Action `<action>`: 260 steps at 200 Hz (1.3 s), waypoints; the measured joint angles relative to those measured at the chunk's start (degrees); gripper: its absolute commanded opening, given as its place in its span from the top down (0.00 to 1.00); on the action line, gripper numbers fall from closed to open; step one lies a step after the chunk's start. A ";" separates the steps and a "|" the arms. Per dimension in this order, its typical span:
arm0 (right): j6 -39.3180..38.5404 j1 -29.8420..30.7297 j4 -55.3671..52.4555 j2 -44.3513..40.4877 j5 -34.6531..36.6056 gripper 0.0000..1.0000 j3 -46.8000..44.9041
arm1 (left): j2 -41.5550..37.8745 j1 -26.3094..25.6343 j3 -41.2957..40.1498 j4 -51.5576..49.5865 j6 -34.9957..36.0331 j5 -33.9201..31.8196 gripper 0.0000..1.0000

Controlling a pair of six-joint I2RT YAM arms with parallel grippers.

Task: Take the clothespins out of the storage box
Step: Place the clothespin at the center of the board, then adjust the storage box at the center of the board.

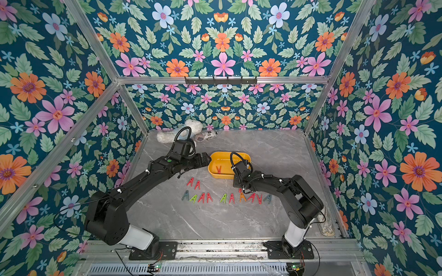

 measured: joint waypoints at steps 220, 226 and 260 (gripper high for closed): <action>-1.68 -0.02 -1.62 -17.51 0.11 0.48 -0.74 | 12.90 -4.98 12.28 -4.55 1.31 -4.39 0.23; -1.88 -0.02 -1.60 -17.81 0.09 0.45 -0.74 | 13.60 -4.92 13.03 -5.29 1.33 -5.27 0.24; -2.75 -0.33 -1.25 -19.23 0.04 0.20 -0.46 | 18.23 -3.43 16.28 -8.46 1.88 -8.79 0.31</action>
